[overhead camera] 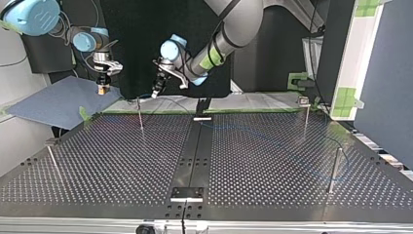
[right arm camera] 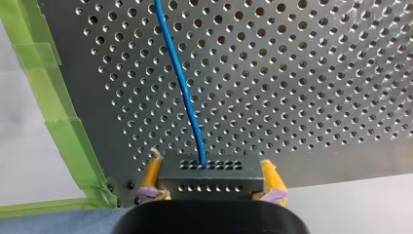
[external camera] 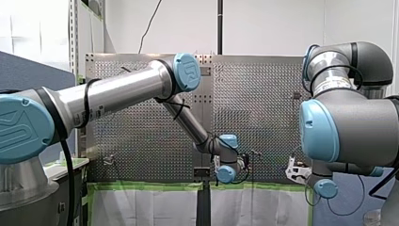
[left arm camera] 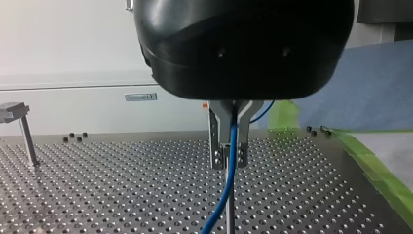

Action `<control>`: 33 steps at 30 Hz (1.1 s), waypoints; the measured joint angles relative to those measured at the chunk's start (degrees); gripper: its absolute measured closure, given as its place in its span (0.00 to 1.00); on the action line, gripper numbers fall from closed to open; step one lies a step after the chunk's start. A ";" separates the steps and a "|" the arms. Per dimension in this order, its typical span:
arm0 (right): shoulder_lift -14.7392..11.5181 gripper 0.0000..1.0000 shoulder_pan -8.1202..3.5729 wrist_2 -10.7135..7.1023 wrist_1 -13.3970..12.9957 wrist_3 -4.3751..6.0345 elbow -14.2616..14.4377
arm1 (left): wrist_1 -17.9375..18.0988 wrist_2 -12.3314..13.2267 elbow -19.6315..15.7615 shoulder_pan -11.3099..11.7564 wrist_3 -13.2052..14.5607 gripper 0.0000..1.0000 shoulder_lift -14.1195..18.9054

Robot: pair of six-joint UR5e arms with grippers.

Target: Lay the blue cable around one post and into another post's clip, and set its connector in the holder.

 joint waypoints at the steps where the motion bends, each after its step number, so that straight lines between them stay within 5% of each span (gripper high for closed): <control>1: 0.00 1.00 -0.05 0.02 -0.04 0.04 -0.01 | 0.00 0.12 0.00 0.12 -0.10 1.00 0.00; 33: -0.02 1.00 0.15 -0.05 3.31 -0.17 -3.84 | -1.68 2.25 1.82 1.77 -1.11 1.00 -0.23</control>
